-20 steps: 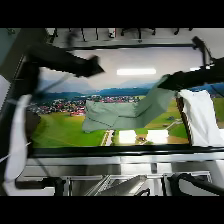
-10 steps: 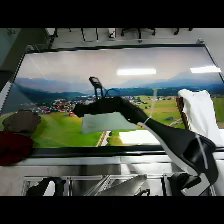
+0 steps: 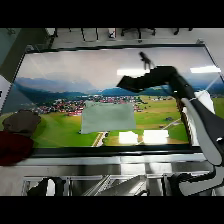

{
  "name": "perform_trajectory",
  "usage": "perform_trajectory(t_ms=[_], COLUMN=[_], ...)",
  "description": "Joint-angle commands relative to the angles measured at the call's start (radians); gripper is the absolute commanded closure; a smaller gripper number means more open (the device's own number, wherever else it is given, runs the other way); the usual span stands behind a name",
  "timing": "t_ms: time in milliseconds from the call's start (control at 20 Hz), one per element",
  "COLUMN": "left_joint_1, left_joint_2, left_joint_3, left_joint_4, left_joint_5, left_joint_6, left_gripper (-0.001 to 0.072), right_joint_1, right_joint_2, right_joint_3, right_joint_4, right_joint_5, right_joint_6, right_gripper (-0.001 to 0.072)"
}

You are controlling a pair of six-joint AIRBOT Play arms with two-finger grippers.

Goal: Fold the shirts.

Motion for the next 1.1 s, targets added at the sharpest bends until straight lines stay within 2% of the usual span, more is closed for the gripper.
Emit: perform_trajectory(t_ms=[0,200,350,600,800,850,950,1000,1050], left_joint_1=[0.006,-0.050,-0.141,-0.315,-0.424,-0.444,-0.476,-0.486,-0.495], left_joint_2=[-0.019,-0.082,-0.143,-0.241,-0.291,-0.298,-0.303,-0.301,-0.296], left_joint_3=[-0.010,-0.010,-0.010,-0.010,-0.009,-0.010,-0.010,-0.010,-0.010], left_joint_4=[0.000,0.000,0.000,0.001,0.001,0.001,0.002,0.001,0.003], left_joint_5=[0.021,0.033,0.033,-0.013,-0.075,-0.084,-0.100,-0.109,-0.116], left_joint_6=[0.002,0.002,0.001,0.001,0.001,0.001,0.001,0.001,0.001], left_gripper=[0.0693,0.0693,0.0693,0.0693,0.0693,0.0693,0.0693,0.0693,0.0693], right_joint_1=[-0.230,-0.235,-0.192,-0.095,-0.028,-0.018,-0.012,-0.012,-0.012], right_joint_2=[0.016,-0.066,-0.164,-0.283,-0.297,-0.297,-0.297,-0.295,-0.290], right_joint_3=[-0.048,-0.159,-0.165,-0.163,-0.160,-0.156,-0.138,-0.126,-0.113], right_joint_4=[-0.098,-0.071,0.047,0.070,0.074,0.074,0.084,0.095,0.100], right_joint_5=[-0.250,-0.253,-0.250,-0.219,-0.205,-0.203,-0.204,-0.204,-0.204], right_joint_6=[-0.001,-0.129,-0.198,-0.206,-0.204,-0.204,-0.209,-0.218,-0.221], right_gripper=[0.0011,0.0011,0.0011,0.0011,0.0012,0.0033,0.0448,0.0602,0.0682])
